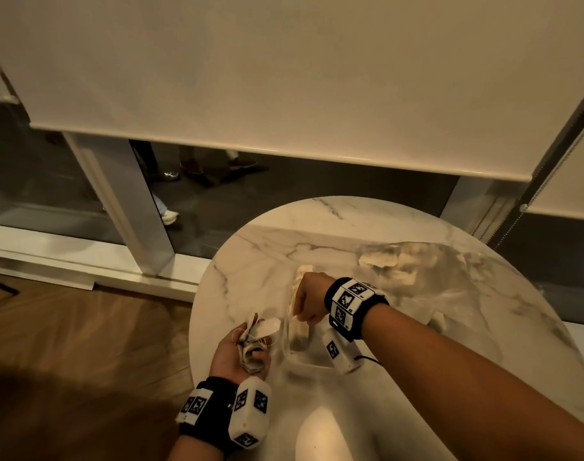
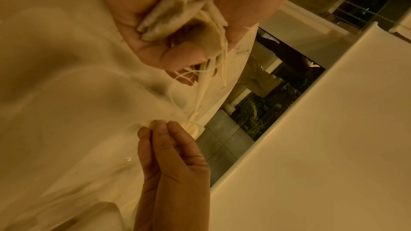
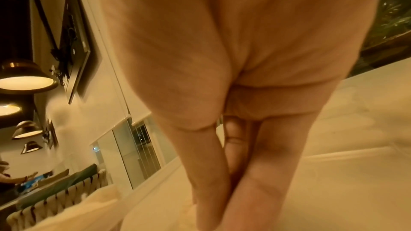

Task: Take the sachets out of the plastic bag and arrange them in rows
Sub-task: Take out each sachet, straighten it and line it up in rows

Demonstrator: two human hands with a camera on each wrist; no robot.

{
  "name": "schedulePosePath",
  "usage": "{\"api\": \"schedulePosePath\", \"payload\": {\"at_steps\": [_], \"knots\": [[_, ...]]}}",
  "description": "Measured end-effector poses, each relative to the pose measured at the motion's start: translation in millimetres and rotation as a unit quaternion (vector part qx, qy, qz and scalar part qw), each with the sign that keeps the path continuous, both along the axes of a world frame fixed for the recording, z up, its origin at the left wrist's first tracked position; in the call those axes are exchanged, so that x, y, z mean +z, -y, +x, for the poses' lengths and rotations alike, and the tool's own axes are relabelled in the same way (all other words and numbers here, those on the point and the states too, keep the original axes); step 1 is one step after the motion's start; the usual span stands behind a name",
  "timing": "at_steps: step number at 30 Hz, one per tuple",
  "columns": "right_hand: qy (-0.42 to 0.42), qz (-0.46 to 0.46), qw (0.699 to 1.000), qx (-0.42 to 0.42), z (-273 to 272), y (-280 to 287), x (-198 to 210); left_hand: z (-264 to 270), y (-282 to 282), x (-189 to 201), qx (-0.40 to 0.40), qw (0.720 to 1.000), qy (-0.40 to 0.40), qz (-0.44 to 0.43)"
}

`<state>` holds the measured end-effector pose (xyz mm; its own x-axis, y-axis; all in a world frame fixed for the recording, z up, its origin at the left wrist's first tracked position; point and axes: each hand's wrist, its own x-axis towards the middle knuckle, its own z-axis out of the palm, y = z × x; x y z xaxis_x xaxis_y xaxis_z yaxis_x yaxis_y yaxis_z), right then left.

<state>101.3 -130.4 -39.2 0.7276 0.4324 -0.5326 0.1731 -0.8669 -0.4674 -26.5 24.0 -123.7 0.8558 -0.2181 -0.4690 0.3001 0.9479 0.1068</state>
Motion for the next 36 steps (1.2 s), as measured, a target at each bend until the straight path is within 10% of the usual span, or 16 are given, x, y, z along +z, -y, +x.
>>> {"api": "schedulePosePath", "payload": {"at_steps": [14, 25, 36], "knots": [[0.054, -0.039, 0.997, 0.036, -1, -1, 16, 0, -1, 4, 0.011, 0.996, -0.081, 0.033], [0.145, 0.207, 0.966, 0.059, -60, 26, 41, -6, -1, 55, -0.005, 0.998, 0.059, 0.031], [0.24, 0.367, 0.899, -0.008, -91, 55, 41, -11, 26, 90, -0.042, 0.996, 0.022, 0.077]]}}
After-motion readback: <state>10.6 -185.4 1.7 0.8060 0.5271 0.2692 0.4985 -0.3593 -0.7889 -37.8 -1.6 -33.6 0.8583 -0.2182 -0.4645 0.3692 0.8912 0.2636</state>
